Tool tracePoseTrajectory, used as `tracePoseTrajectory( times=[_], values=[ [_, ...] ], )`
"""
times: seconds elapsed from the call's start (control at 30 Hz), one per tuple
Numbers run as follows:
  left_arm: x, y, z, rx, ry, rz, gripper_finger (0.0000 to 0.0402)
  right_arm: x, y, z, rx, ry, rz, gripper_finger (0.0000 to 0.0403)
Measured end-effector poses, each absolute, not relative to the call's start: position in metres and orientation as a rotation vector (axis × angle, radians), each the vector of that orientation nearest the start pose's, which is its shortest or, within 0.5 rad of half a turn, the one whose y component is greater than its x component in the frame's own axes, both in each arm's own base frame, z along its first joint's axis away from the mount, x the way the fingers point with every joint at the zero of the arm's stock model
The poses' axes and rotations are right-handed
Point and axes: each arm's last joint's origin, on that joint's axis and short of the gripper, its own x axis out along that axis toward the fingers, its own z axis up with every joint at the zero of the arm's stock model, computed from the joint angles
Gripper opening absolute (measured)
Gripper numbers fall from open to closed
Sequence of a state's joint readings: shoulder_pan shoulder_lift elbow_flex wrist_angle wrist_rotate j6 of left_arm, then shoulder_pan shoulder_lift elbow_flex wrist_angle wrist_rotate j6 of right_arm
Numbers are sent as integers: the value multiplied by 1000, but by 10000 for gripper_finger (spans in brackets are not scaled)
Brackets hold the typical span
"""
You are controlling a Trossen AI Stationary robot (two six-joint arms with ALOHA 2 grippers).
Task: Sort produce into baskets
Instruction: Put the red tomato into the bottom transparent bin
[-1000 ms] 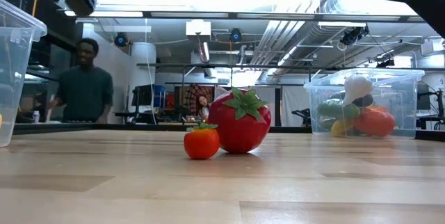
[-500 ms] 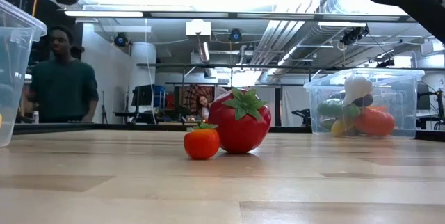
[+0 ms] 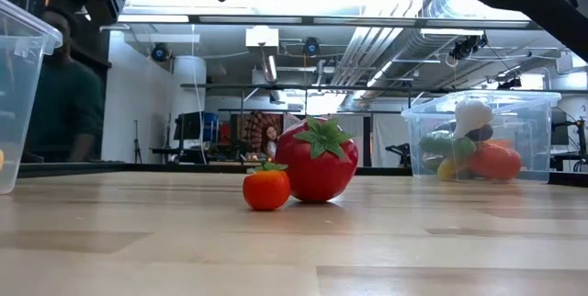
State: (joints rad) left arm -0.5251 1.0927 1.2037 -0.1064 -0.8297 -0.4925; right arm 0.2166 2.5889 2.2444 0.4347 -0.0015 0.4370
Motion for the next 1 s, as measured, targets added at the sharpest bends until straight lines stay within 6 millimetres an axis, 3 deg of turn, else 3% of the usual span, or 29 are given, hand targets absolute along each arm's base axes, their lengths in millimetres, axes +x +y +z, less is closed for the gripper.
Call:
tracePoseTrajectory(
  times=[0.17, 0.37, 0.5, 0.77, 1.0],
  values=[
    [205, -90, 425, -501, -84, 312, 392, 580, 111, 228, 434, -4, 325, 385],
    [205, -90, 425, -497, -85, 313, 392, 578, 72, 243, 406, 92, 586, 385],
    [206, -87, 425, -492, -88, 325, 392, 570, 48, 255, 353, 232, 593, 385],
    [206, -87, 426, -434, -82, 334, 392, 519, 28, 286, 76, 643, 456, 385],
    [206, -87, 426, -408, -77, 327, 392, 474, 21, 308, -18, 914, 398, 385]
  ],
)
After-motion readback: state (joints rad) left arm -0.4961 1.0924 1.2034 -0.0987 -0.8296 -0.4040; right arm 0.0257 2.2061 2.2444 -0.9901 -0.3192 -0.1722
